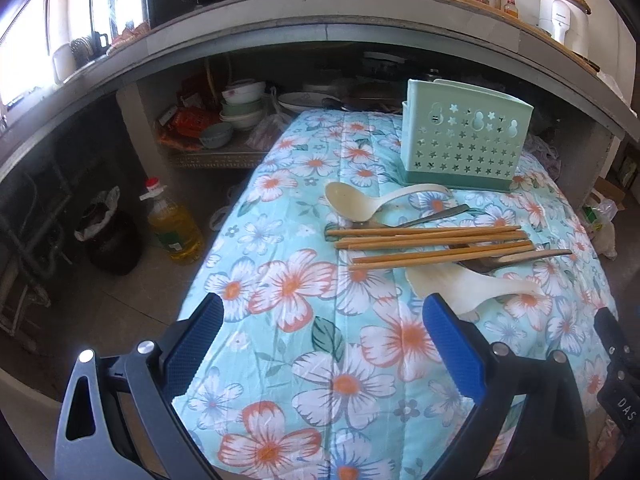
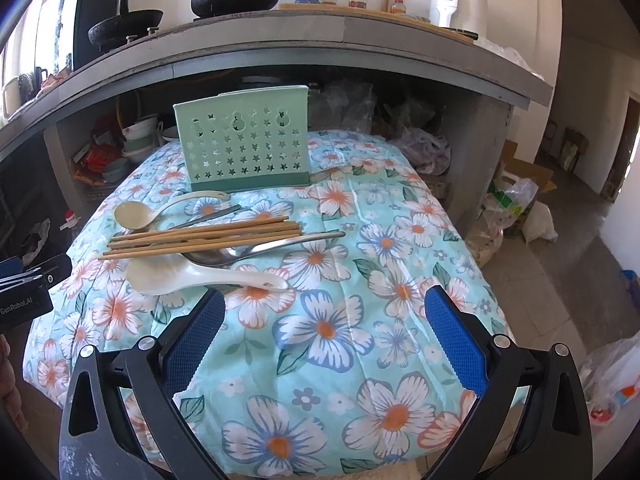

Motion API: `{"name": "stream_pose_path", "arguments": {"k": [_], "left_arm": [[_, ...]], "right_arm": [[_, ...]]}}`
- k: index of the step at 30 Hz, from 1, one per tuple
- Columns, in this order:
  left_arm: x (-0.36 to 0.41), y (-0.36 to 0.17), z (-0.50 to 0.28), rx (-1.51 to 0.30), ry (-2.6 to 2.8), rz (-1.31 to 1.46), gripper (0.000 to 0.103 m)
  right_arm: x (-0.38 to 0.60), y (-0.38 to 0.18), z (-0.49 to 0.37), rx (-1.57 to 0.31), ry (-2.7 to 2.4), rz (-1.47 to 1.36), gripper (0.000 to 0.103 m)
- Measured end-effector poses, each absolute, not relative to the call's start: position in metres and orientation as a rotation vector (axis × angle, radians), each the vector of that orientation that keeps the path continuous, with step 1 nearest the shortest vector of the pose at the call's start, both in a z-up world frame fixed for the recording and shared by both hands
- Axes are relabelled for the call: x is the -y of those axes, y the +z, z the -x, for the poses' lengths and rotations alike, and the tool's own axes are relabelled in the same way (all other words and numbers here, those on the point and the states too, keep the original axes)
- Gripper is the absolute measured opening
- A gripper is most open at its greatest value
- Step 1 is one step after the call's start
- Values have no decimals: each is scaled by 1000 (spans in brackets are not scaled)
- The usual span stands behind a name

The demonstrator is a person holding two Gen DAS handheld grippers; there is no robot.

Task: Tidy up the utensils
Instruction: 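Move the left tool to the white rice paddle and close on its handle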

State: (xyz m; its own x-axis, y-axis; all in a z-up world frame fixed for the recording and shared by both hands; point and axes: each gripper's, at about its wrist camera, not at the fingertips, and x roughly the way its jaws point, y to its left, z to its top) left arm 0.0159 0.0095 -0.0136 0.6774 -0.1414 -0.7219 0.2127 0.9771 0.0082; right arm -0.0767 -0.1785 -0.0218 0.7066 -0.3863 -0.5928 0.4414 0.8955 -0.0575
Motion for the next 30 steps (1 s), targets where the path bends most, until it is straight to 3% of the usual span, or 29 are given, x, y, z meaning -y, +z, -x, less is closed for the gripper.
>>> {"name": "stream_pose_path", "arguments": {"k": [9, 20, 23, 30], "left_arm": [[3, -19, -37, -830, -456, 111, 98], [33, -35, -58, -931, -503, 66, 97], [39, -42, -60, -974, -512, 55, 89], [47, -64, -73, -1080, -486, 87, 54]], "right_arm": [[182, -44, 71, -671, -440, -95, 95], [191, -69, 69, -704, -359, -135, 95], [192, -74, 66, -722, -330, -144, 95], [197, -82, 62, -743, -287, -169, 95]]}}
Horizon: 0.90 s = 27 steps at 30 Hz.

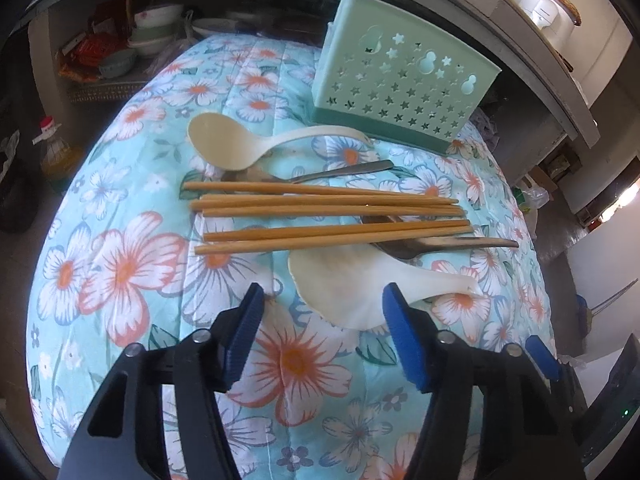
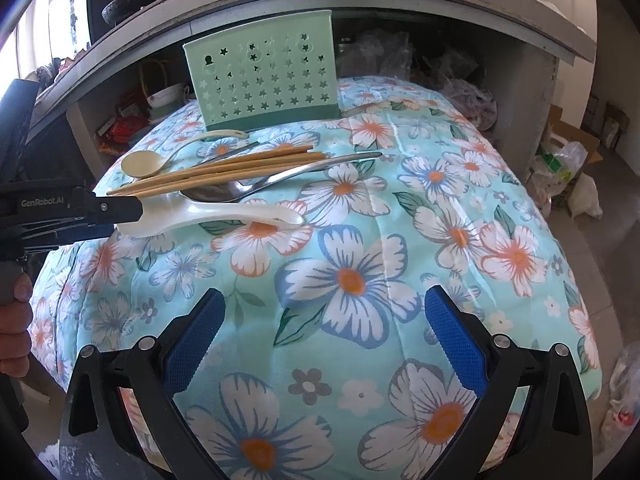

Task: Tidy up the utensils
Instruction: 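Move the left tool to the white rice paddle and close on its handle, then lift the white paddle with the left tool while the right tool grasps a metal spoon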

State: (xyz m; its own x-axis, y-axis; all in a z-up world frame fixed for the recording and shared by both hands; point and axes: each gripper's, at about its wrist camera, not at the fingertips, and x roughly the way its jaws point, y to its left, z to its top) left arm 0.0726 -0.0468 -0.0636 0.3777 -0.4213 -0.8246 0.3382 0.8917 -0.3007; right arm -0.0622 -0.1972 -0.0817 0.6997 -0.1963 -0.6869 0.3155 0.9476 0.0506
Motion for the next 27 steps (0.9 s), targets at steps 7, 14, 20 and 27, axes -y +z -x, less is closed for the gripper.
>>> {"name": "stream_pose_path", "arguments": {"k": [7, 14, 20, 27], "left_arm": [[45, -68, -89, -1125, -442, 130, 21], [42, -66, -91, -1163, -436, 181, 11], [40, -67, -87, -1213, -451, 309, 6], [54, -41, -104, -1112, -497, 353, 2]], "right_arm": [[210, -84, 61, -753, -277, -206, 95], [219, -86, 57, -762, -276, -239, 95], [223, -85, 53, -768, -274, -250, 95], [227, -84, 54, -775, -284, -262, 95]]}}
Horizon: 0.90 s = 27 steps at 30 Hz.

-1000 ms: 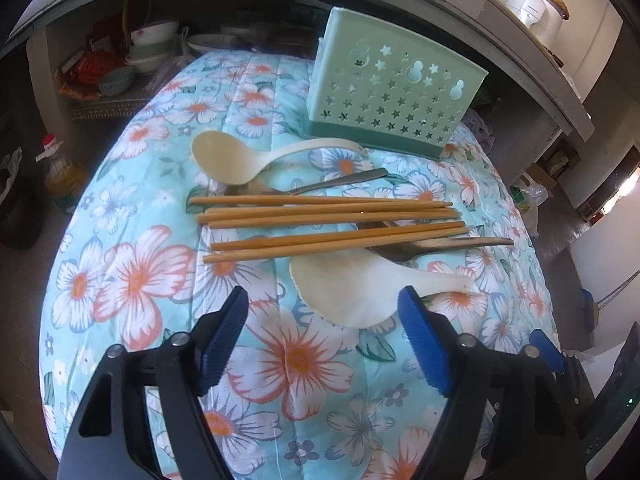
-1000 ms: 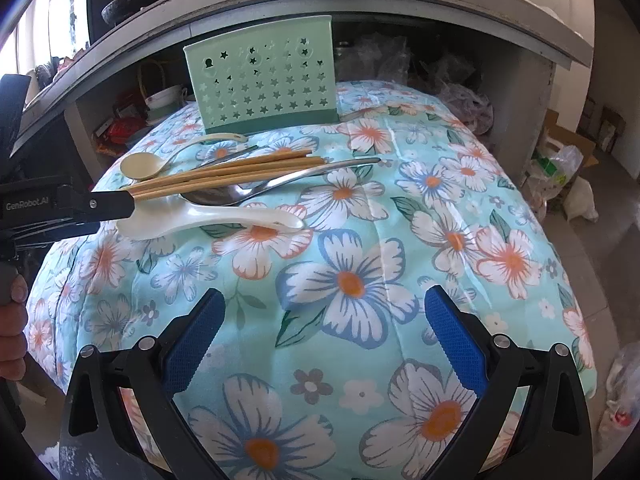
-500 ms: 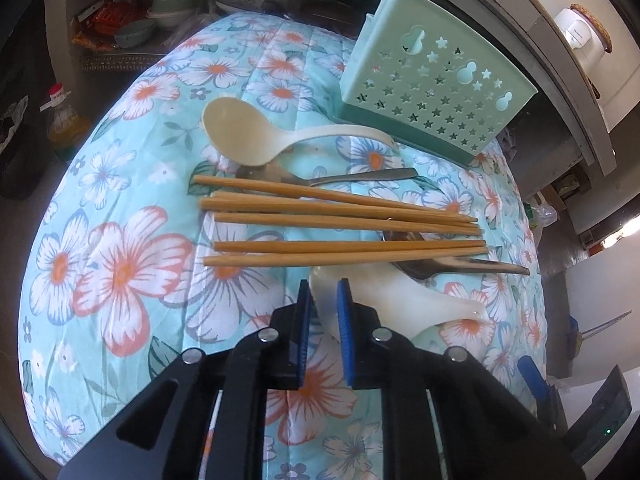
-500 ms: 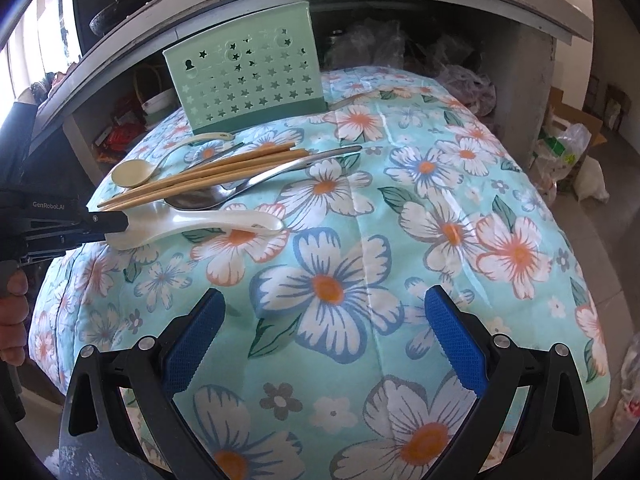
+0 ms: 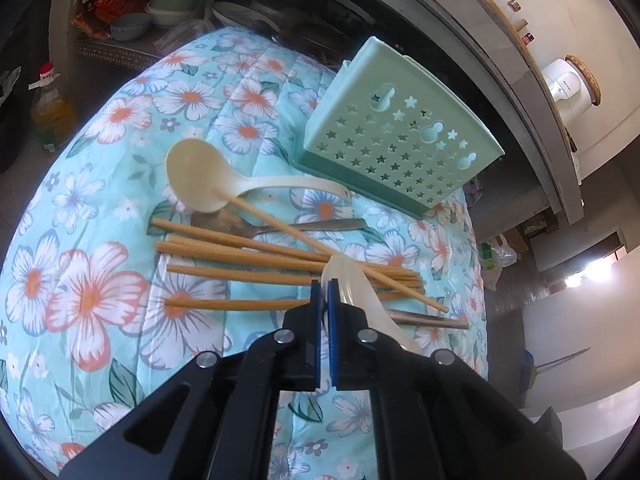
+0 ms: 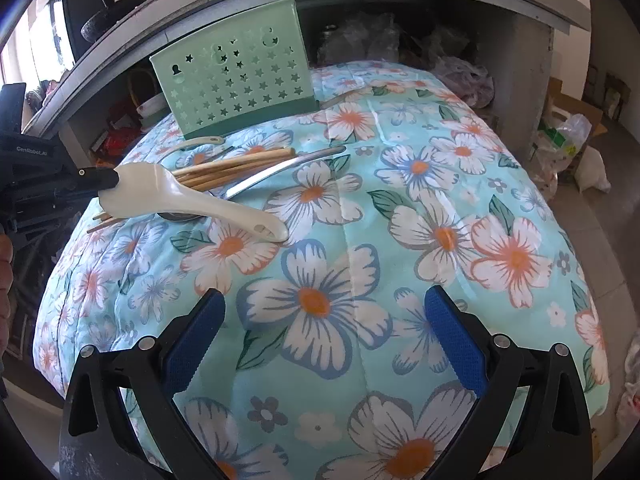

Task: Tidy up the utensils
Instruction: 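Lift the white paddle with the left tool while the right tool grasps a metal spoon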

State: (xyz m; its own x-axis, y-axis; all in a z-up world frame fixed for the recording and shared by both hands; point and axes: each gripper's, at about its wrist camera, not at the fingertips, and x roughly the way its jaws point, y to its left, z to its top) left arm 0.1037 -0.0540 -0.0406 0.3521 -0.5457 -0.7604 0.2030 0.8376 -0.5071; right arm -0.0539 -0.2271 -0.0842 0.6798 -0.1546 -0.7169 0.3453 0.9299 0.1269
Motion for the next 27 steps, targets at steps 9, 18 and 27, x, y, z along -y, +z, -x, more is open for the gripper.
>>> {"name": "stream_pose_path", "arguments": {"k": [9, 18, 27], "left_arm": [[22, -63, -73, -1123, -511, 361, 4], [-9, -73, -58, -1106, -531, 285, 5], [-44, -77, -58, -1079, -527, 279, 6]], "right_arm": [[238, -68, 67, -685, -344, -227, 95], [221, -30, 45, -611, -131, -136, 74], [176, -49, -32, -840, 217, -80, 30]]}}
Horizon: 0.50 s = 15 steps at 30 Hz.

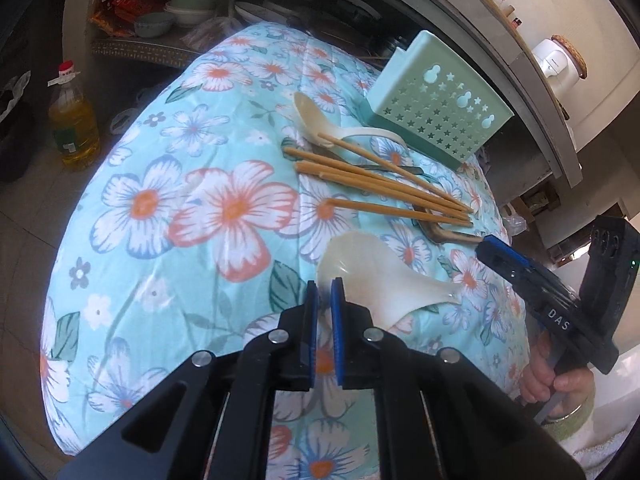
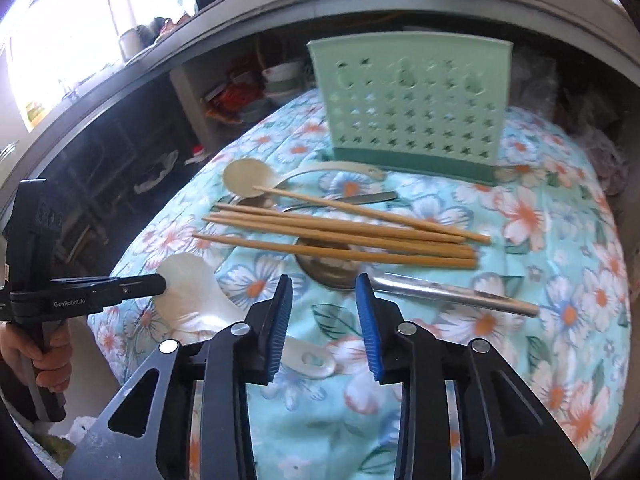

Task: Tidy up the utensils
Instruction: 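Lift the white paddle with the left tool while the right tool grasps a metal spoon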

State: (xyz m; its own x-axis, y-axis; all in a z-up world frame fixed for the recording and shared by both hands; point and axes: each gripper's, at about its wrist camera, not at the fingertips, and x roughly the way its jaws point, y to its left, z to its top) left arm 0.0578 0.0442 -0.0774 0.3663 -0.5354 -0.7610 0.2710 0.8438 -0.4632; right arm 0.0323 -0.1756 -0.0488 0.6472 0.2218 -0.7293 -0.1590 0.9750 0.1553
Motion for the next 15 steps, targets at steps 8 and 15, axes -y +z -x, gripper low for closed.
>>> {"name": "stream_pose_path", "arguments": {"k": [8, 15], "left_arm": [[-62, -86, -66, -1081, -537, 335, 7], [-64, -90, -69, -1086, -554, 351, 8]], "right_arm": [[149, -73, -73, -959, 244, 21, 30], [140, -77, -86, -959, 225, 122, 32]]}}
